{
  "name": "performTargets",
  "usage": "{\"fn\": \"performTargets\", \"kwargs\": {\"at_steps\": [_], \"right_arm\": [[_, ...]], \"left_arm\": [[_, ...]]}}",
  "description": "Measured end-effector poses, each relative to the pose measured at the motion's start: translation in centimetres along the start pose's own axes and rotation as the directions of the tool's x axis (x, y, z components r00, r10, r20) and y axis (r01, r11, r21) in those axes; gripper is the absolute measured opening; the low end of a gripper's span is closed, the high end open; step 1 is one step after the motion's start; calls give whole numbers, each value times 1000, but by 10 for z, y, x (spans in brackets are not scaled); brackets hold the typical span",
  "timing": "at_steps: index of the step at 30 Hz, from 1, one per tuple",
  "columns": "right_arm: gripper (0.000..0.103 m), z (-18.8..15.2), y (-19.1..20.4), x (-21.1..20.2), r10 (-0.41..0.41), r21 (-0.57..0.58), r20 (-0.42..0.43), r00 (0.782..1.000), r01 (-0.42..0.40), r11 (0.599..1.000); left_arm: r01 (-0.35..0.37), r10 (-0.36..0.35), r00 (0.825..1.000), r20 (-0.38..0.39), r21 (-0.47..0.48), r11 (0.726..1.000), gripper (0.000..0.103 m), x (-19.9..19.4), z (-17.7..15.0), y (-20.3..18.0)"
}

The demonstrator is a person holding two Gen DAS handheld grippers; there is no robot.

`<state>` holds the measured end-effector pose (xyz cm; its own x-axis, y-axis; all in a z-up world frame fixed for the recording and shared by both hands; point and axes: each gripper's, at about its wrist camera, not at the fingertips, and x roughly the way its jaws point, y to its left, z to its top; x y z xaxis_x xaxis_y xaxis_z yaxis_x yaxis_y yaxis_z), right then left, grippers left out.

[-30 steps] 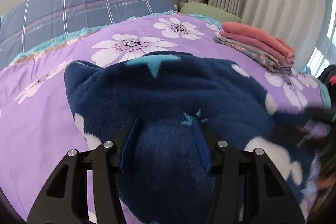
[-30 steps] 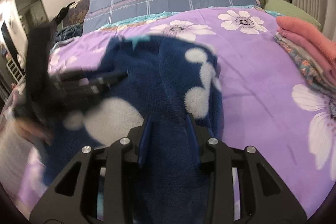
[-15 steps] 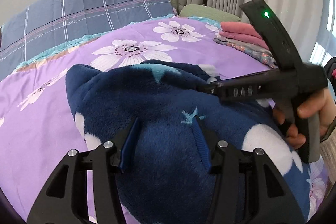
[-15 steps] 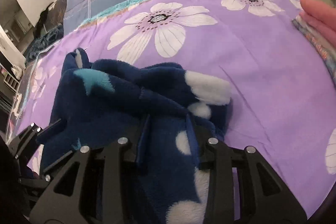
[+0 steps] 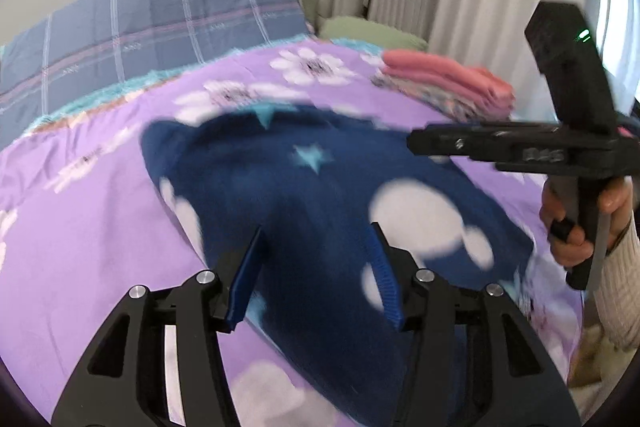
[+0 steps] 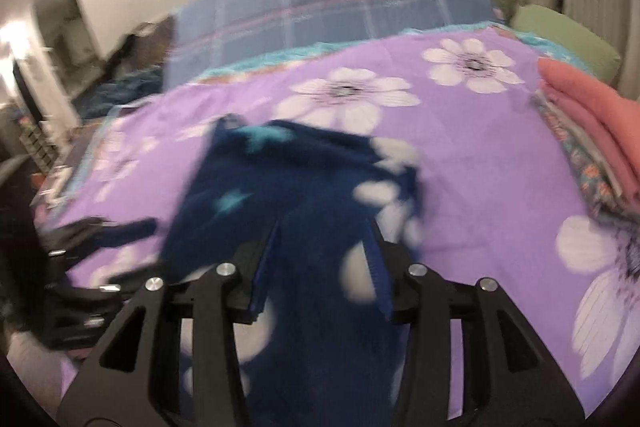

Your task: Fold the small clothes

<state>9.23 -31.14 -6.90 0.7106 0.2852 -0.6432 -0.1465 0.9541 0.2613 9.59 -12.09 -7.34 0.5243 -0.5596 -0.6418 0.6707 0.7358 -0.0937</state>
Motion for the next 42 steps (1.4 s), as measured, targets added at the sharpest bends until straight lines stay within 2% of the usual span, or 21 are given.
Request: {"fn": "performTargets", "kwargs": {"at_steps": [2,4,8,10,14,16,18,20,22,24,26,28,31,34,37,39,40,41,42], "right_arm": [[51,-21,5,18,-30,-24,-65,997,28,999],[51,-38,8,39,-113,-85,-36,993,110,990],[52,-27,-3,43,-79,-6,-73,994,79,997],[52,-29,0,40,-76,-32,-70,995,74,997],[52,-34,10,33,-119,-62,-42,992,116,991],[52,-33,7,35,-124,-56,-37,992,122,991],[52,-34,4,34,-111,-49,-34,993,109,993],[52,-34,2,34,-98,-40,-36,995,96,995],[52,-35,2,35,-91,-45,-36,995,90,995],[52,-38,6,36,-113,-77,-25,993,111,991],[52,-39,7,36,-120,-78,-19,993,118,990],[52,-39,5,36,-109,-74,-22,994,107,991],[52,-39,3,35,-100,-70,-19,995,98,993],[53,-39,1,34,-91,-57,-16,996,90,994],[52,-40,1,34,-91,-58,-15,996,90,994],[52,-40,1,33,-89,-58,-12,996,88,994],[52,-40,1,33,-87,-57,-10,996,86,995],[53,-40,1,33,-82,-57,-11,997,81,995],[53,-41,3,33,-82,-66,-9,997,81,995]], "left_arm": [[-48,48,999,-3,9,999,60,12,-13,-4],[-61,61,998,2,26,998,60,22,-17,-8],[-99,99,995,10,40,994,60,28,-16,-13],[-98,98,995,8,38,994,60,25,-17,-13],[-107,107,994,8,28,994,59,9,-8,-14],[-87,87,996,32,15,996,59,-4,-3,-15],[-38,37,998,54,8,999,59,-16,-2,-17],[-8,7,1000,13,27,1000,59,-11,-9,-21],[-34,36,999,-34,61,998,61,8,-26,-23],[-48,49,999,-11,89,995,61,15,-35,-24],[-43,45,999,-22,64,997,61,14,-32,-23],[-62,64,998,-23,88,994,61,13,-31,-27],[-81,83,997,-11,92,992,60,0,-24,-32],[-72,67,996,51,111,991,60,-26,-16,-34],[-13,8,998,62,86,996,60,-43,-16,-29],[31,-32,999,14,71,997,60,-39,-24,-28],[9,-6,999,-39,91,996,60,-28,-35,-30],[-48,58,995,-80,129,990,64,-13,-49,-35],[-84,93,994,-54,149,985,66,-7,-62,-40]]}}
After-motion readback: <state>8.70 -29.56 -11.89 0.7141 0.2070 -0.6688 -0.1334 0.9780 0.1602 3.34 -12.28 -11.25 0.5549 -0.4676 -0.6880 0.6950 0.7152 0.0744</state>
